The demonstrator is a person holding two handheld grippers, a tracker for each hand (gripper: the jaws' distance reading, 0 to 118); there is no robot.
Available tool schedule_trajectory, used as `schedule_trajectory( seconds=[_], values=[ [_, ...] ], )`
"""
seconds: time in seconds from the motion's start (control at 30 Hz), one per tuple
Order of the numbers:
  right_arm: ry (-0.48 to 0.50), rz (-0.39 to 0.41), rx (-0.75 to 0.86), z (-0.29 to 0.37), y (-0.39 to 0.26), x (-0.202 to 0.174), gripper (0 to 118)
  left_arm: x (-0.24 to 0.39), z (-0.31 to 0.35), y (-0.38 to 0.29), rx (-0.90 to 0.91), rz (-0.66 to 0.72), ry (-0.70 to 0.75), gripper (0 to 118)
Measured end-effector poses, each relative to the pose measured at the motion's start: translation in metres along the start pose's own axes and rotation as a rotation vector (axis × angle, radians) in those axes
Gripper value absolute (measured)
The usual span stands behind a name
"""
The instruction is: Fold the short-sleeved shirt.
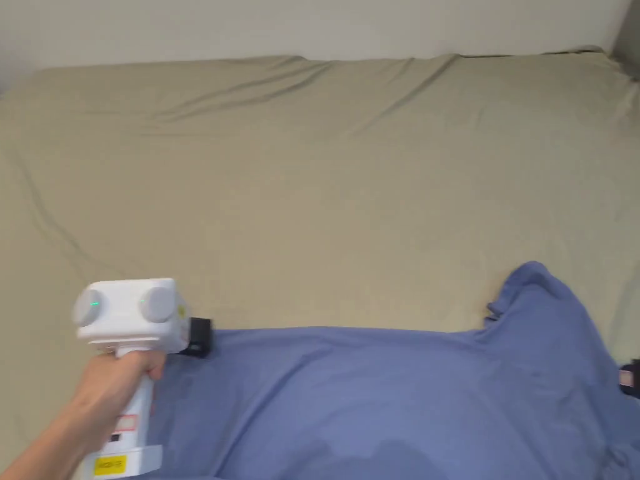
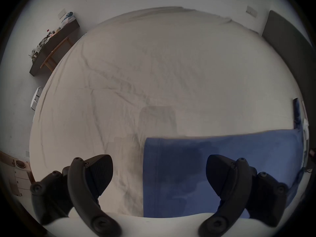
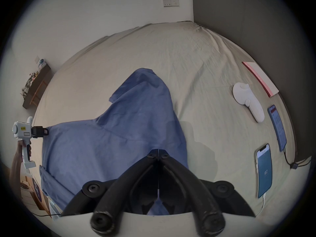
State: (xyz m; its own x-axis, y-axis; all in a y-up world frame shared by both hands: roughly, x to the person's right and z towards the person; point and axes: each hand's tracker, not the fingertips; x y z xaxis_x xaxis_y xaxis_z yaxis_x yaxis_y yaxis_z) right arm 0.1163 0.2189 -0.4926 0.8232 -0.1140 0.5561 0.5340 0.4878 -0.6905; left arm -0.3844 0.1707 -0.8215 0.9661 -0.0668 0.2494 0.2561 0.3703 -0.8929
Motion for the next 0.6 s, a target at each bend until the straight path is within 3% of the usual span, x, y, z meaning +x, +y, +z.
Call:
schedule_trajectory(
  seconds=[0.03,0.07,0.1,0.23,0.27,0.3,0.33,0.37,0.5,0.6],
  values=[
    [-0.009,0.002,-0.001,-0.003,0.004,0.002,0,-0.001,0.006,-0.003,-0.018,0.043,-0.095,50],
    [-0.018,0.0,0.001,-0.007,0.01,0.004,0,0.001,0.014,-0.006,0.01,0.044,-0.064,22],
    [-0.023,0.003,0.001,-0.011,0.017,0.006,0,0.0,0.013,0.004,0.021,-0.004,-0.024,2],
    [-0.033,0.043,0.011,-0.031,0.044,0.007,0,0.001,0.023,0.006,0.024,-0.01,-0.056,2],
    [-0.028,0.04,0.011,-0.035,0.051,0.007,9,0.001,0.023,0.007,0.024,-0.01,-0.057,2],
    [-0.023,0.035,0.009,-0.04,0.057,0.006,44,0.001,0.022,0.008,0.01,-0.008,-0.059,2],
    [-0.007,0.03,-0.009,-0.049,0.062,0.006,100,0.0,0.02,0.008,-0.002,0.001,-0.068,2],
    [0.013,0.035,-0.003,-0.055,0.065,0.007,118,-0.001,0.021,0.007,-0.001,0.01,-0.075,2],
    [-0.029,0.049,-0.119,-0.081,0.07,0.003,118,-0.002,0.019,0.006,-0.01,0.013,-0.081,2],
    [-0.045,0.113,-0.187,-0.096,0.064,0.0,117,-0.003,0.016,0.006,-0.027,0.014,-0.084,2]
  ],
)
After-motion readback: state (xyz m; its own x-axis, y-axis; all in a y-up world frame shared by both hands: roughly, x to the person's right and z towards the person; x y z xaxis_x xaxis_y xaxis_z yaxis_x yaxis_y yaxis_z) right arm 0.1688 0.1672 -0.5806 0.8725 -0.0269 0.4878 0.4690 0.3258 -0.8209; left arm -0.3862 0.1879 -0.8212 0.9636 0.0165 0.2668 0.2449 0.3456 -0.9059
